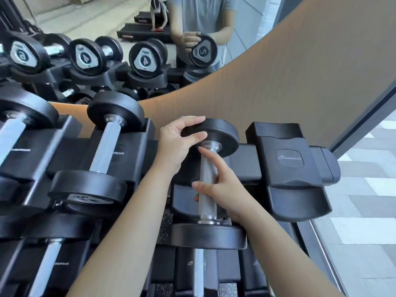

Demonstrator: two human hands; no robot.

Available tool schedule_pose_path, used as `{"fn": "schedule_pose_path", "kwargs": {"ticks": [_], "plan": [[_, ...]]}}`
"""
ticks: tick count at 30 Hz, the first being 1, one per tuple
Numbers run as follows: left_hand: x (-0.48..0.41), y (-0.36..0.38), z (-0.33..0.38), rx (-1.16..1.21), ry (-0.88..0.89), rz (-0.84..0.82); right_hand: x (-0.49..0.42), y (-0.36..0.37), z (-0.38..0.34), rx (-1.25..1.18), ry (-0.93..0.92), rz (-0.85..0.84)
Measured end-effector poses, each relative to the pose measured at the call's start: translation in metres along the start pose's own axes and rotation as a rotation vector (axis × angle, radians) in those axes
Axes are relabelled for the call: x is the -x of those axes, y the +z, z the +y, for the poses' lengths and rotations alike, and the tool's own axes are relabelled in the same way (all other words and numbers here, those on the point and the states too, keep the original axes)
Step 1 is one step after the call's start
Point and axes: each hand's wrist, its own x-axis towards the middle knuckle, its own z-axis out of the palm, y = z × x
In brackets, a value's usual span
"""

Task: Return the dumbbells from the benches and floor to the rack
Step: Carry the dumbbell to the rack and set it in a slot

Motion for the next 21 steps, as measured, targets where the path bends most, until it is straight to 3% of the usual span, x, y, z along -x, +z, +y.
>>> {"fn": "schedule_pose_path", "kwargs": {"ticks": [11,21], "plan": [[-0.032,-0.005,-0.010,0.016,0.033,-0.011,-0.040,-0.009,0.003,0.137,-0.120,0.014],[-0.055,-0.007,-0.016,0.020,0.048,-0.045,-0.062,-0.014,0.000,0.105,-0.136,0.037]]}}
